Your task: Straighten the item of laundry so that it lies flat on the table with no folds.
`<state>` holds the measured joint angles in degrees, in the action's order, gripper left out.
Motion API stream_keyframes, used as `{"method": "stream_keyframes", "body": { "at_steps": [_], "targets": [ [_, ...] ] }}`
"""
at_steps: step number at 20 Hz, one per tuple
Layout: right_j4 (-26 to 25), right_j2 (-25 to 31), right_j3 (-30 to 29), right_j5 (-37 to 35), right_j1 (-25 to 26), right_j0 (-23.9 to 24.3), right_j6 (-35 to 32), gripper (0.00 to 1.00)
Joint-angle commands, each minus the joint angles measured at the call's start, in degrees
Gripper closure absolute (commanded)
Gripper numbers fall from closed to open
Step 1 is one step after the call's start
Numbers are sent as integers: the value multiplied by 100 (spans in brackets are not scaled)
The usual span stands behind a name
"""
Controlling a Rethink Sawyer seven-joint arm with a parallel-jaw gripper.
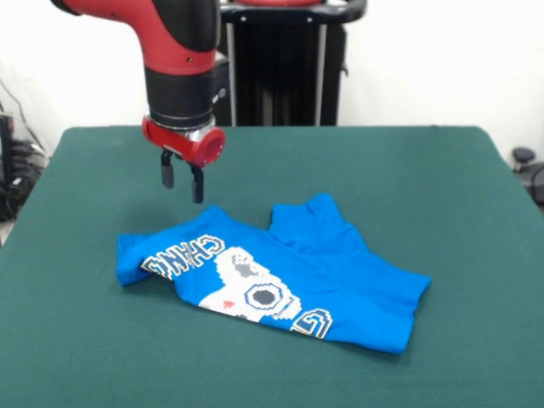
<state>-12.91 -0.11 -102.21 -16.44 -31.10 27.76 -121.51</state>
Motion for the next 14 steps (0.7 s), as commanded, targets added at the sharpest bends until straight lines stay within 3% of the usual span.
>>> {"method": "stream_keyframes", "body": {
  "at_steps": [1, 14],
  "targets": [
    [330, 637, -460, -36, 254, -247, -722, 0],
    [419, 596, -479, 202, 343, -351, -834, 0]
  ]
}}
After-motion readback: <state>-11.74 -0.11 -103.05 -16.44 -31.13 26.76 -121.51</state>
